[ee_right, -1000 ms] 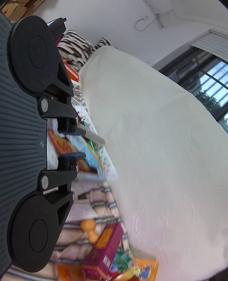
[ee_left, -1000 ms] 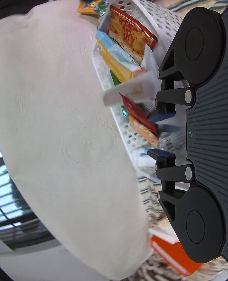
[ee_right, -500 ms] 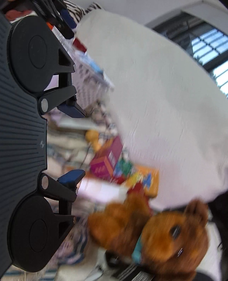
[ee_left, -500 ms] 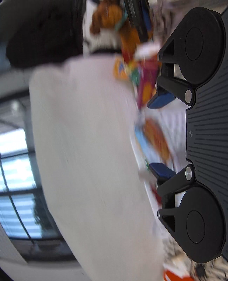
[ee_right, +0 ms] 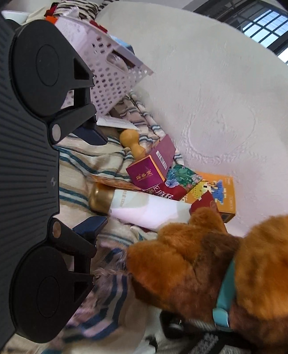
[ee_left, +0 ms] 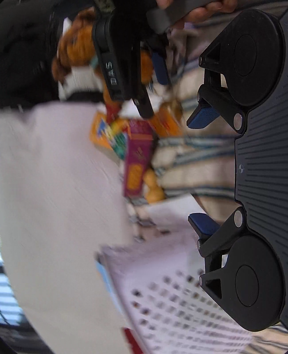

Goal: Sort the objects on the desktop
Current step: 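Move the right gripper toward the white tube in the pile, then grasp the gold-capped white tube with the right gripper while the left gripper grasps a small orange packet, then carry the tube and packet over the basket and open both grippers, then grasp the magenta box with the right gripper and lift it, then close the left gripper on the magenta box while the right gripper releases it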

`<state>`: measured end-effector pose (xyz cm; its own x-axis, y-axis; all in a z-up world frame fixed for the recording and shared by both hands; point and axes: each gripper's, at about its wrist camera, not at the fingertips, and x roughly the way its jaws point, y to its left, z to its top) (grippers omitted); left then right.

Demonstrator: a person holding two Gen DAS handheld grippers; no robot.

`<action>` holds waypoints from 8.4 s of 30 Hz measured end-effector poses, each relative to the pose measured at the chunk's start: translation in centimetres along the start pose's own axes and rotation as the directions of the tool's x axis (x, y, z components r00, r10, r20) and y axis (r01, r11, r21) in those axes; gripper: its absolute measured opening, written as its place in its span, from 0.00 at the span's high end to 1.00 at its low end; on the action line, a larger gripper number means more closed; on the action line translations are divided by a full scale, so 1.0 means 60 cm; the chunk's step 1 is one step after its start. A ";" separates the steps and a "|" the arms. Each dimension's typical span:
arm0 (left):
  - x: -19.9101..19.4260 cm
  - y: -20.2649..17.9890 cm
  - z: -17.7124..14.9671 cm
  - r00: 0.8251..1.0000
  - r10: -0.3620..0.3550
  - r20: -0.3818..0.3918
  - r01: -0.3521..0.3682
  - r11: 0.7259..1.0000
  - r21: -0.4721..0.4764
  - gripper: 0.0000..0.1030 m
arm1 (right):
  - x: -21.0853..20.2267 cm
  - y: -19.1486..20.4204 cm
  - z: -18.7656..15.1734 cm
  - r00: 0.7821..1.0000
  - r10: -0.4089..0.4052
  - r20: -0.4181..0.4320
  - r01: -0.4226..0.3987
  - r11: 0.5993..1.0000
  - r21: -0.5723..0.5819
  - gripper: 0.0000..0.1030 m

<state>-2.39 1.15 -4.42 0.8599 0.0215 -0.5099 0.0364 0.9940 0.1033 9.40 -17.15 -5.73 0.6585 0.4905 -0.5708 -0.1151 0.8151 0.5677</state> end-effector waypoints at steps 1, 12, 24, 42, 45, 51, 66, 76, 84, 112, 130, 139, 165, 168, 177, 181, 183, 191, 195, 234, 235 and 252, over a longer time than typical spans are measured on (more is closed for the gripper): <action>0.000 0.011 0.000 1.000 -0.006 -0.008 0.006 0.999 -0.032 0.12 | 0.009 0.003 0.003 1.000 -0.011 0.000 0.011 1.000 0.006 0.28; -0.012 0.032 0.006 1.000 0.002 0.026 0.000 0.998 -0.065 0.08 | 0.089 0.014 0.017 0.982 -0.190 -0.006 0.191 0.982 0.009 0.49; -0.018 0.067 0.017 1.000 0.021 0.022 -0.017 0.986 -0.167 0.05 | -0.063 -0.023 -0.083 0.999 0.036 -0.011 -0.035 0.999 0.027 0.75; -0.013 -0.019 -0.012 0.997 0.015 0.074 -0.025 0.990 0.139 0.05 | -0.094 -0.052 -0.074 0.994 0.105 -0.020 -0.100 0.981 0.168 0.36; -0.010 -0.038 -0.015 0.996 -0.024 0.089 0.006 0.981 0.194 0.05 | -0.090 -0.052 -0.056 0.998 0.066 0.009 -0.066 0.984 0.165 0.31; 0.003 -0.069 -0.023 0.994 -0.033 0.106 0.002 0.960 0.281 0.05 | -0.015 -0.047 -0.010 0.997 0.029 -0.078 -0.016 0.986 0.166 0.31; 0.072 -0.025 0.002 0.882 -0.447 -0.146 0.458 0.887 0.050 0.13 | 0.044 -0.029 0.007 0.993 0.013 -0.118 0.001 0.993 0.122 0.39; 0.084 -0.021 -0.004 0.833 -0.529 -0.161 0.521 0.849 -0.091 0.81 | 0.048 -0.036 0.002 0.990 0.054 -0.129 -0.038 0.992 0.122 0.56; 0.052 -0.048 0.000 0.875 -0.479 -0.070 0.480 0.877 0.007 0.91 | 0.042 -0.028 -0.005 0.992 0.072 -0.108 -0.061 0.992 0.107 0.57; 0.042 0.019 0.014 0.987 -0.160 0.010 0.160 0.987 -0.013 1.00 | 0.010 0.025 -0.059 0.985 0.100 -0.139 -0.095 0.995 0.043 0.59; -0.028 0.028 0.011 0.982 -0.177 0.073 0.179 0.984 -0.024 1.00 | -0.066 0.002 -0.084 0.978 0.186 -0.097 -0.176 0.979 0.107 0.59; -0.119 0.047 0.031 0.970 -0.161 0.181 0.169 0.985 -0.031 1.00 | -0.140 0.057 -0.090 0.961 0.268 -0.064 -0.263 0.961 0.086 0.59; -0.094 0.460 0.163 0.953 0.302 0.029 -0.291 0.937 -0.195 1.00 | 0.154 0.556 -0.054 0.928 0.263 -0.264 -0.328 0.913 -0.243 0.58; -0.061 0.495 0.138 0.951 0.292 -0.103 -0.307 0.933 -0.191 1.00 | 0.175 0.585 -0.073 0.934 0.199 -0.296 -0.291 0.906 -0.308 0.58; -0.024 0.489 0.078 0.930 0.312 -0.193 -0.331 0.941 -0.074 0.79 | 0.157 0.610 -0.093 0.945 0.082 -0.316 -0.236 0.840 -0.488 0.39; -0.056 0.483 0.097 0.941 0.316 -0.121 -0.326 0.943 -0.073 0.65 | 0.117 0.581 -0.051 0.944 0.187 -0.270 -0.287 0.870 -0.401 0.34; -0.075 0.469 0.116 0.937 0.339 -0.081 -0.345 0.936 -0.076 0.49 | 0.101 0.561 -0.023 0.941 0.248 -0.229 -0.318 0.879 -0.355 0.27; -0.163 0.374 0.151 0.946 0.306 0.105 -0.288 0.945 -0.154 0.38 | -0.012 0.402 0.018 0.923 0.383 -0.049 -0.385 0.902 -0.195 0.18; -0.185 0.279 0.152 0.965 0.180 0.189 -0.150 0.975 -0.161 0.33 | -0.058 0.272 0.006 0.948 0.308 0.076 -0.295 0.944 -0.149 0.17; 0.009 0.096 0.033 0.998 -0.058 -0.014 0.054 0.974 -0.221 0.13 | 0.043 0.054 -0.059 0.990 -0.024 -0.141 0.004 0.990 -0.138 0.54; 0.010 0.095 0.032 0.998 -0.061 -0.016 0.055 0.972 -0.228 0.12 | 0.018 0.053 -0.076 0.990 -0.021 -0.141 0.002 0.991 -0.132 0.54; 0.088 -0.025 0.096 0.933 -0.020 -0.359 0.013 1.000 -0.024 0.01 | -0.044 0.111 -0.191 0.987 -0.154 0.038 0.156 0.891 -0.427 0.52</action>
<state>5.04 -0.85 -2.38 0.6186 0.0384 -0.7847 0.0351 0.9965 0.0765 -1.63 -9.51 -7.23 0.6965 0.3469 -0.6282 -0.3177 0.9340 0.1635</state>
